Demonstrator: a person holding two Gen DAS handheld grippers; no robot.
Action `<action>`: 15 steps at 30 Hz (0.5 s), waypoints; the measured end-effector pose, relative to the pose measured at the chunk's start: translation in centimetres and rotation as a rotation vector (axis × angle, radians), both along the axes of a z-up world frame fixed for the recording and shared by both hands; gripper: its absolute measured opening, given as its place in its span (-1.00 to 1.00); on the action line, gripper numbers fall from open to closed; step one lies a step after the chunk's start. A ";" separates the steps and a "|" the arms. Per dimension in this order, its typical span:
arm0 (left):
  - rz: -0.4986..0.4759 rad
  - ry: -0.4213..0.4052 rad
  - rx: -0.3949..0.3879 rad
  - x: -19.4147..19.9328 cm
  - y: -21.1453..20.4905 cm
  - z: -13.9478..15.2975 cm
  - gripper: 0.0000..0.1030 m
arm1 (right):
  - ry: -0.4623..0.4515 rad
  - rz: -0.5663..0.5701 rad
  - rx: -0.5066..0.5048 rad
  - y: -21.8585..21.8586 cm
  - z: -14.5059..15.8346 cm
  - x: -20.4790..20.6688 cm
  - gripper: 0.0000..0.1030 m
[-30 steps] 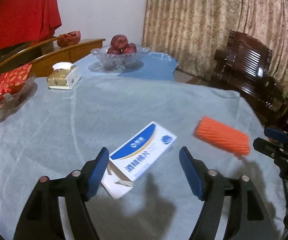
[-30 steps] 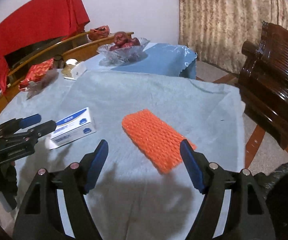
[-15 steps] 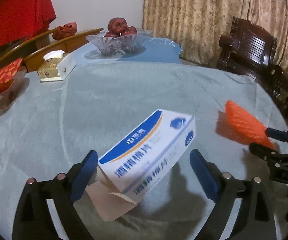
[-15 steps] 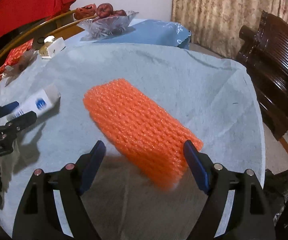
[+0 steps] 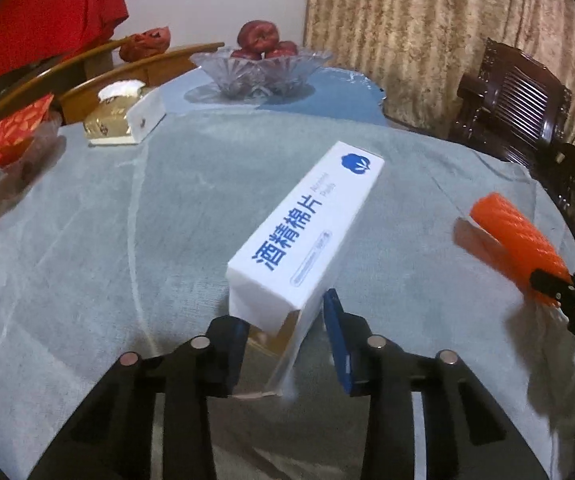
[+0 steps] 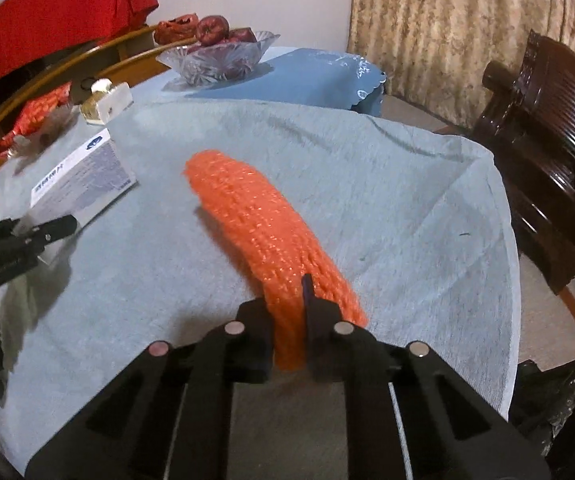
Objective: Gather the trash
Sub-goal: 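Grasp the white swab box with the left gripper while the right grasps the orange foam net, then carry the swab box and foam net to the bin and release both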
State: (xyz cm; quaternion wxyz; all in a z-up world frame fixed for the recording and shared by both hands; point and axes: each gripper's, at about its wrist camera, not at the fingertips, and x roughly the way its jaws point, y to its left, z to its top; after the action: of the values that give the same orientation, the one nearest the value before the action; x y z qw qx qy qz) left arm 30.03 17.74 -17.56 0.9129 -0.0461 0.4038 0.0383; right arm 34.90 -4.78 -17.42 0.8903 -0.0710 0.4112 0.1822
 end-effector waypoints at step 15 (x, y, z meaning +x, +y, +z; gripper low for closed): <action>-0.069 -0.096 -0.012 -5.4 -5.2 6.0 -0.39 | -0.046 -0.022 0.134 -2.6 5.8 -5.7 -0.80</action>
State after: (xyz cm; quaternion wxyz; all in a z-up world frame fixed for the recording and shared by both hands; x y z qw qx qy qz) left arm 24.66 12.49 -11.54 0.9316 -0.0392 0.3613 0.0020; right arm 29.24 -7.38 -11.65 0.9042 -0.0106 0.3785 0.1978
